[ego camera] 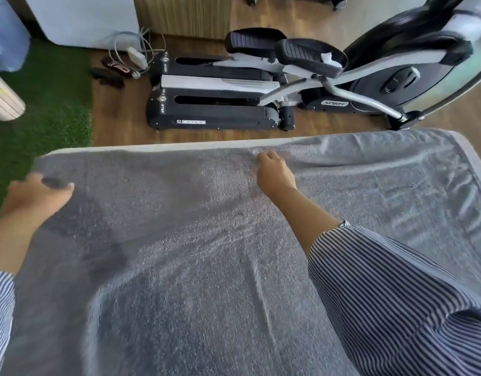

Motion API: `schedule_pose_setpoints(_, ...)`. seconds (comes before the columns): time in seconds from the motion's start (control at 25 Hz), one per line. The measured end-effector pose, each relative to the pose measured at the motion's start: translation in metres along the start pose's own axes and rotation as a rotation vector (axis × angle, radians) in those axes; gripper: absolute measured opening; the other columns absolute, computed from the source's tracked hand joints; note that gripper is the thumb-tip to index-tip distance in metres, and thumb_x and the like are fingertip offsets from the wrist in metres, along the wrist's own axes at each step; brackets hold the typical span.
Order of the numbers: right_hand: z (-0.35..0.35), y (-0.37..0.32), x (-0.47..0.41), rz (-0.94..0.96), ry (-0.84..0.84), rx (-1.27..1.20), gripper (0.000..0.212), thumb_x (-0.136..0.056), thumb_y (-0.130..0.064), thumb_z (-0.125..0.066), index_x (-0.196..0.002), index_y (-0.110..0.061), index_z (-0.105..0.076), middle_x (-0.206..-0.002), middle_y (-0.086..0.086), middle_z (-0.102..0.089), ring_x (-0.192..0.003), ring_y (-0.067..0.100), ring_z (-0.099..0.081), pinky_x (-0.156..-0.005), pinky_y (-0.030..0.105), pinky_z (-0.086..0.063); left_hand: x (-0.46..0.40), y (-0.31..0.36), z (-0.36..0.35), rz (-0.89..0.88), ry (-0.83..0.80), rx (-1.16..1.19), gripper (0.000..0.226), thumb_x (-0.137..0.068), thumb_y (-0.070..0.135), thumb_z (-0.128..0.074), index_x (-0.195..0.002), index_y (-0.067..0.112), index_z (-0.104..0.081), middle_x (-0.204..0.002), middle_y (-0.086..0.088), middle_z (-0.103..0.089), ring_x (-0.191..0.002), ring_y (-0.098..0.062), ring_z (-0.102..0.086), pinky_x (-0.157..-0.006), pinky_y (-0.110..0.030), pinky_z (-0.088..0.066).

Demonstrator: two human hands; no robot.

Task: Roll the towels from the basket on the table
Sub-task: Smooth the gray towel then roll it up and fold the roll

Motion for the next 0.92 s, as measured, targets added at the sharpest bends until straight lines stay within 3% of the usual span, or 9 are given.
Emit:
schedule_pose_setpoints(0.08,-0.005,0.004,0.004,0.048,-0.004,0.084,0.034,-0.094,-0.016,-0.047,-0.128,-0.016,-0.048,-0.132,0.004,-0.048,-0.119,0.026,-0.045,-0.098,0.047,-0.042,0.013,-0.009,-0.012,0.001,-0.117,-0.042,0.079,-0.072,0.075,-0.056,-0.132,0.024,-0.046,-0.131,-0.014,-0.053,-0.109,-0.045,-0.054,-0.089,-0.054,-0.048)
schedule_pose_setpoints(0.32,-0.023,0.007,0.006,0.081,-0.174,0.198,0.053,-0.099,-0.03,-0.031,-0.148,-0.024,-0.011,-0.156,-0.007,-0.008,-0.143,0.019,-0.01,-0.115,0.049,-0.011,0.028,0.019,0.01,-0.118,-0.049,-0.02,0.07,-0.082,0.062,-0.055,-0.136,0.02,-0.038,-0.138,-0.018,-0.047,-0.117,-0.048,-0.049,-0.092,-0.058,-0.045)
schedule_pose_setpoints(0.4,-0.015,0.004,0.003,0.072,-0.104,0.142,0.047,-0.097,-0.021,-0.037,-0.143,-0.015,-0.027,-0.152,0.0,-0.026,-0.138,0.025,-0.027,-0.111,0.048,-0.024,0.059,0.067,0.038,-0.236,0.039,-0.032,0.051,-0.085,0.043,-0.058,-0.125,0.014,-0.048,-0.122,-0.021,-0.056,-0.105,-0.048,-0.055,-0.082,-0.056,-0.049)
schedule_pose_setpoints(0.48,0.002,0.001,-0.006,0.058,0.025,0.024,0.039,-0.092,-0.003,-0.043,-0.13,-0.006,-0.042,-0.136,0.009,-0.043,-0.118,0.03,-0.048,-0.1,0.046,-0.041,0.094,0.127,0.056,-0.469,0.096,-0.048,0.036,-0.091,0.022,-0.055,-0.125,0.009,-0.051,-0.115,-0.022,-0.059,-0.094,-0.046,-0.058,-0.073,-0.048,-0.05)
schedule_pose_setpoints(0.56,0.011,0.007,-0.022,0.018,0.067,-0.052,0.045,-0.086,0.009,-0.046,-0.129,-0.004,-0.041,-0.135,0.011,-0.041,-0.109,0.031,-0.054,-0.092,0.043,-0.049,0.115,0.174,0.049,-0.678,-0.005,-0.03,0.043,-0.094,0.012,-0.054,-0.136,0.009,-0.046,-0.134,-0.02,-0.051,-0.104,-0.045,-0.057,-0.079,-0.051,-0.048)
schedule_pose_setpoints(0.64,0.014,0.02,-0.039,-0.024,0.03,-0.056,0.059,-0.082,0.016,-0.047,-0.135,-0.006,-0.036,-0.144,0.011,-0.033,-0.112,0.031,-0.055,-0.091,0.043,-0.05,0.115,0.196,0.035,-0.745,-0.088,-0.083,0.05,-0.091,0.017,-0.062,-0.138,0.011,-0.048,-0.144,-0.016,-0.045,-0.118,-0.043,-0.051,-0.094,-0.052,-0.043)
schedule_pose_setpoints(0.72,0.017,0.034,-0.051,-0.029,-0.008,0.014,0.053,-0.082,0.014,-0.048,-0.13,-0.009,-0.044,-0.138,0.01,-0.04,-0.106,0.031,-0.057,-0.086,0.044,-0.053,0.113,0.204,0.033,-0.749,-0.083,-0.081,0.038,-0.086,0.02,-0.069,-0.12,0.008,-0.062,-0.125,-0.02,-0.06,-0.104,-0.041,-0.058,-0.087,-0.047,-0.047)
schedule_pose_setpoints(0.8,0.024,0.039,-0.057,0.021,-0.007,0.076,0.031,-0.084,0.009,-0.048,-0.111,-0.007,-0.051,-0.119,0.01,-0.048,-0.089,0.03,-0.058,-0.074,0.042,-0.054,0.11,0.206,0.045,-0.725,0.008,-0.077,0.008,-0.086,0.02,-0.067,-0.09,0.015,-0.061,-0.088,-0.016,-0.065,-0.074,-0.035,-0.056,-0.064,-0.04,-0.045)
schedule_pose_setpoints(0.92,0.035,0.032,-0.064,0.083,-0.015,0.072,0.018,-0.086,0.004,-0.046,-0.098,-0.009,-0.045,-0.104,0.01,-0.051,-0.08,0.027,-0.055,-0.064,0.036,-0.047,0.102,0.212,0.063,-0.67,0.071,-0.136,0.021,-0.089,0.016,-0.059,-0.078,0.019,-0.041,-0.063,-0.011,-0.053,-0.058,-0.032,-0.049,-0.051,-0.034,-0.035)
Point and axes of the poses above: each hand's wrist, its own x-axis away from the middle knuckle, its own z-axis out of the back of the hand, y = z × x, the point moved 8 cm from there along -x, towards the middle knuckle
